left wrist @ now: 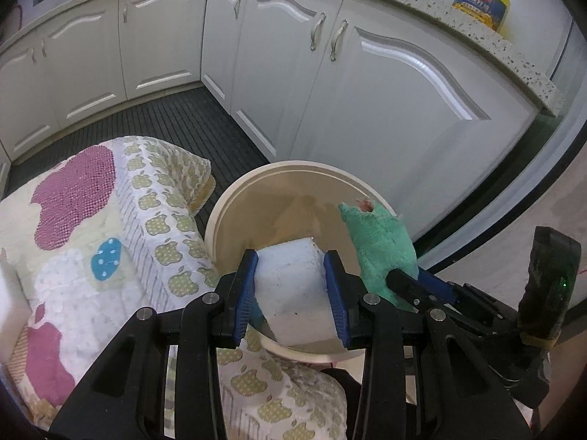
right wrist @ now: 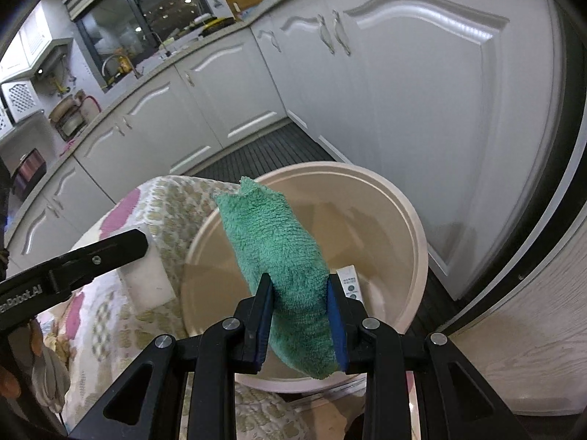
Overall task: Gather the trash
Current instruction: 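Carry the green towel and white cup over the beige bin, then open both tools to drop towel and cup into the bin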
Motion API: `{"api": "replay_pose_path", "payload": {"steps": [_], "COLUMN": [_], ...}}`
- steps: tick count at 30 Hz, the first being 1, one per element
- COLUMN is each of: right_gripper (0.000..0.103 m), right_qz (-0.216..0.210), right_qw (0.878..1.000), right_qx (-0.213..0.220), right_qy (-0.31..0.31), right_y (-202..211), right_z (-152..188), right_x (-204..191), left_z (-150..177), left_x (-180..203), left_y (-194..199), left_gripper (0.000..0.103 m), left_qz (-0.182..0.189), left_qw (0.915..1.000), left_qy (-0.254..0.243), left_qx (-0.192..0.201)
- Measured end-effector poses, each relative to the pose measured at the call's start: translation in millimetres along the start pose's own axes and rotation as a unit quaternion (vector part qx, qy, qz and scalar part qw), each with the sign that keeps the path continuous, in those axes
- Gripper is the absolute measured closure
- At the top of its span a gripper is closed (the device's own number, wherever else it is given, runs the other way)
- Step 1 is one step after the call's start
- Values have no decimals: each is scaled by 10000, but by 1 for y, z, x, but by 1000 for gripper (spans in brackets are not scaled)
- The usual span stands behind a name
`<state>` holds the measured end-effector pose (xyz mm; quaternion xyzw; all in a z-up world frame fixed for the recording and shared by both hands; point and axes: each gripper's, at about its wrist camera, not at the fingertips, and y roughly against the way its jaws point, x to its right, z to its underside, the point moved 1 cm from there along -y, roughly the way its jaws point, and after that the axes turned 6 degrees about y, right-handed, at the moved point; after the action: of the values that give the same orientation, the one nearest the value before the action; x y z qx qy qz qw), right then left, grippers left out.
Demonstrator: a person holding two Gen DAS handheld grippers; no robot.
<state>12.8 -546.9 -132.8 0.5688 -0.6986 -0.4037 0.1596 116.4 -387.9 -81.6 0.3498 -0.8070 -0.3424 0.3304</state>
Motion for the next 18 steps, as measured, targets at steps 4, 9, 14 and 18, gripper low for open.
{"api": "replay_pose_path", "payload": {"steps": [4, 9, 14, 18], "right_gripper": [76, 75, 70, 62], "right_qz": [58, 80, 142, 128], "right_qw": [9999, 9996, 9993, 9994], "right_qx": [-92, -240, -303, -244], "right_qy": [-92, -160, -160, -195], "right_y": [-8, -23, -31, -27], "right_z": [1, -1, -3, -1], "right_x": [5, 7, 7, 8], "left_z": [0, -1, -2, 0], "left_x": [0, 1, 2, 0], "left_y": [-6, -13, -13, -7], "left_gripper": [68, 66, 58, 49], "left_qz": [-24, -69, -88, -50], "left_qw": [10000, 10000, 9999, 10000], "left_qy": [-2, -20, -43, -49], "left_qx": [3, 30, 45, 70]}}
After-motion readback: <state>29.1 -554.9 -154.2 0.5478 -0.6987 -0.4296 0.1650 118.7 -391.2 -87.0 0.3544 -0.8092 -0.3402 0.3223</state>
